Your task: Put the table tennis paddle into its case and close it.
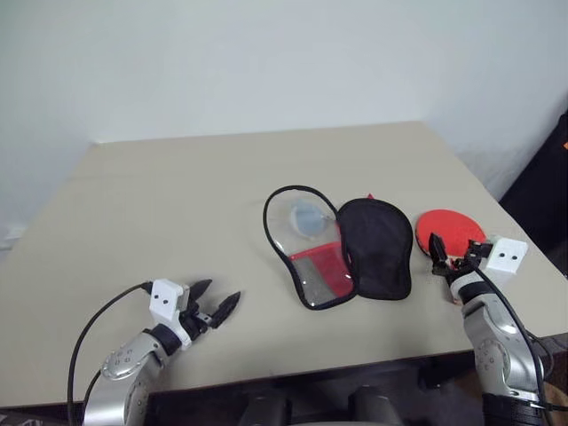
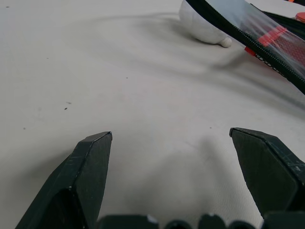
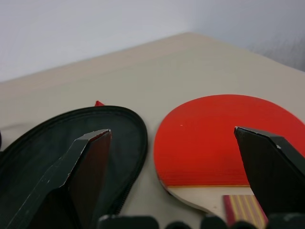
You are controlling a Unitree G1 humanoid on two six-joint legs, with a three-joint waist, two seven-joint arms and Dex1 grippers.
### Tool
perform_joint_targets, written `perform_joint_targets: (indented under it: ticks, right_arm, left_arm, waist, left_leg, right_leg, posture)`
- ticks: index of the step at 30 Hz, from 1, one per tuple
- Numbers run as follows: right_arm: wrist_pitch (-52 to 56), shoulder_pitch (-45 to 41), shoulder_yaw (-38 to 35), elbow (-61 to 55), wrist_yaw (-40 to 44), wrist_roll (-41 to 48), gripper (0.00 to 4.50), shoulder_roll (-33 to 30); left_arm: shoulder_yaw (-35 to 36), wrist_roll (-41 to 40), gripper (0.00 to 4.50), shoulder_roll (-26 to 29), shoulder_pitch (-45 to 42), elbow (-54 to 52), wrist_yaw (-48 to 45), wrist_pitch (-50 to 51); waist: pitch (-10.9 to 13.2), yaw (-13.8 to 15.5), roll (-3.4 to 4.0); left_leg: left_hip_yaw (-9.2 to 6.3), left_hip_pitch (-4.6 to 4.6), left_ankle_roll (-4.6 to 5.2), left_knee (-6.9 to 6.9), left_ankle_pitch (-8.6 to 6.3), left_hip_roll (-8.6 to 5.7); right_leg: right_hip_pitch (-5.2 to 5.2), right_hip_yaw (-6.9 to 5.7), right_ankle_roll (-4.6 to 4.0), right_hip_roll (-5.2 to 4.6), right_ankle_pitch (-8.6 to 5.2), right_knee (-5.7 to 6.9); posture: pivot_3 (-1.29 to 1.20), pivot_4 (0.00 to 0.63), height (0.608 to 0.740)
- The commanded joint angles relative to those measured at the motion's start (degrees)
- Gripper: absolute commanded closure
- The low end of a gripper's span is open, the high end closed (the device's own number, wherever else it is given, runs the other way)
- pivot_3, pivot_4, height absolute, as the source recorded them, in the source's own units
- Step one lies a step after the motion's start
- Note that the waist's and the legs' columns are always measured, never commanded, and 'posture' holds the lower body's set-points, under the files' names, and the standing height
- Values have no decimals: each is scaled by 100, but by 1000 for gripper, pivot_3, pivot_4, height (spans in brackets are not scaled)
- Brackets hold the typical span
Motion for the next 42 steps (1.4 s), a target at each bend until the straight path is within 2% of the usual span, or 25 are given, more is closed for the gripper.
perform_joint_targets:
  ticks: [1, 7, 13, 22, 27, 33, 42]
  right_arm:
    - [-10, -317, -30, -133, -113, -15, 25, 65]
    - [-89, -551, -67, 97, -219, -86, 25, 204]
    - [409, -582, -154, 90, -374, -32, 25, 107]
    - [580, -847, -445, 10, -475, 37, 25, 3]
    - [775, -1039, -523, -50, -555, 103, 25, -25]
    - [1947, -816, -815, -403, -713, 323, 25, -328]
    - [3460, -555, -1016, -562, -782, 509, 25, -504]
  left_arm:
    - [163, -64, 272, 85, -198, -153, 7, -88]
    - [133, -42, 272, 159, -518, 54, -103, -81]
    - [144, -149, 272, 213, -764, 7, -210, 28]
    - [-297, -228, 272, 153, -1269, -235, -448, 426]
    - [-631, -53, 272, 178, -1586, 173, -607, 552]
    - [-997, 109, 272, -20, -2083, 580, -723, 464]
    - [-1167, 240, 272, 31, -2100, 682, -872, 482]
  waist:
    - [0, -2, 0]
    - [-1, -3, -1]
    - [-1, -2, -1]
    - [-1, 3, 0]
    - [-2, -45, 4]
    - [-3, -14, 2]
    - [-2, -14, 5]
  left_leg:
    - [0, 0, 0, -1, 0, 0]
    - [-1, 1, 0, -2, 0, 0]
    - [0, 2, 1, -2, 0, 0]
    - [-1, 2, 2, 1, 1, -1]
    - [0, 3, 3, -6, 1, 0]
    - [-2, -1, 4, 1, 1, -3]
    - [3, 1, 5, -1, 1, -1]
  right_leg:
    - [0, 0, 0, 0, 0, 0]
    - [0, 0, 2, 1, 2, 0]
    - [0, 0, -1, 1, 4, 1]
    - [3, 0, 0, 1, 4, 0]
    - [-1, 2, 0, 2, 4, 1]
    - [3, 2, 0, 2, 5, 0]
    - [0, 7, 0, 3, 5, 0]
  posture:
    - [0, 0, 740]
    - [0, 0, 740]
    - [0, 0, 740]
    - [0, 0, 740]
    - [0, 0, 740]
    - [0, 0, 740]
    - [0, 0, 740]
